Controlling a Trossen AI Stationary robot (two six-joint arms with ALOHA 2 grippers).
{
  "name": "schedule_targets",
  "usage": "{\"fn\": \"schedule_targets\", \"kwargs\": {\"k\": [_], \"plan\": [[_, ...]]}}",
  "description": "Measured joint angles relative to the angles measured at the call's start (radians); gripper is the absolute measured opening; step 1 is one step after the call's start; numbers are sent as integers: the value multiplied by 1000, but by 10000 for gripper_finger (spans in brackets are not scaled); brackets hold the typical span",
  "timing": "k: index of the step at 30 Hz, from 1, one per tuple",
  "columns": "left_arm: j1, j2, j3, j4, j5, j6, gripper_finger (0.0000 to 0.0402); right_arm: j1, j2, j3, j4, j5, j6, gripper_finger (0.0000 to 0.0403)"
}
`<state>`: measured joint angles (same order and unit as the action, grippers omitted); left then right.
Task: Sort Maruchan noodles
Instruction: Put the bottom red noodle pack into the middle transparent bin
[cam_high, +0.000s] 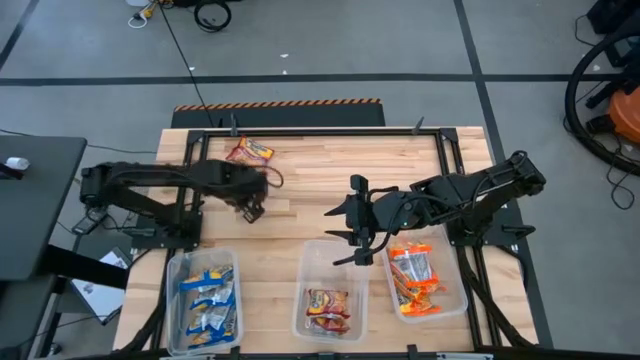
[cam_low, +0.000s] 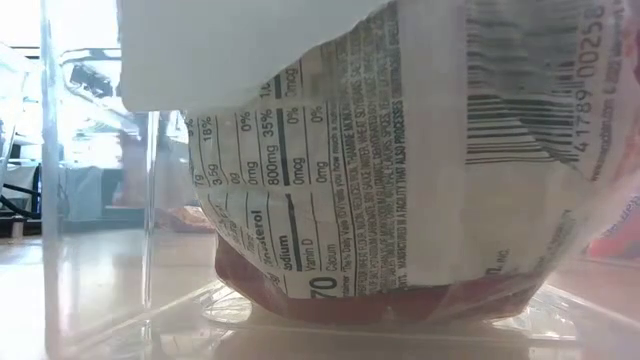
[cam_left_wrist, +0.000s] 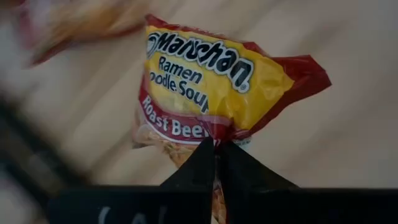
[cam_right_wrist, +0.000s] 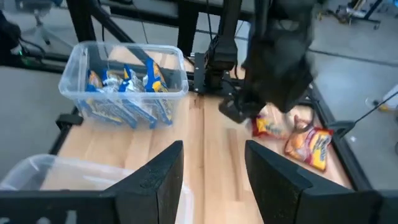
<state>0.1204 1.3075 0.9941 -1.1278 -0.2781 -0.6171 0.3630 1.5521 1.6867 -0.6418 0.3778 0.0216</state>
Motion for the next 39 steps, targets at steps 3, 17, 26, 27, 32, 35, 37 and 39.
{"fn": "schedule_targets", "kwargs": {"k": [3, 17, 26, 27, 32, 35, 37, 39], "plan": [[0, -59, 94, 76, 132, 6, 18, -1, 0, 0, -1, 24, -28, 177], [-73, 33, 181, 568, 508, -72, 19, -95, -1, -166, 162, -88, -138, 237], [-101, 109, 210, 669, 499, -48, 20, -175, 0, -249, 158, -196, -250, 238], [-99, 108, 211, 676, 492, -47, 20, -185, 1, -257, 154, -202, -261, 239], [-81, 108, 212, 683, 482, -43, 20, -239, 1, -312, 208, -315, -320, 246], [-73, 123, 211, 705, 474, -26, 20, -262, 1, -353, 258, -321, -374, 246], [-71, 138, 211, 730, 476, -4, 20, -275, 1, -373, 269, -324, -413, 243], [-68, 150, 211, 733, 481, 7, 20, -286, 1, -395, 287, -330, -433, 237]]}}
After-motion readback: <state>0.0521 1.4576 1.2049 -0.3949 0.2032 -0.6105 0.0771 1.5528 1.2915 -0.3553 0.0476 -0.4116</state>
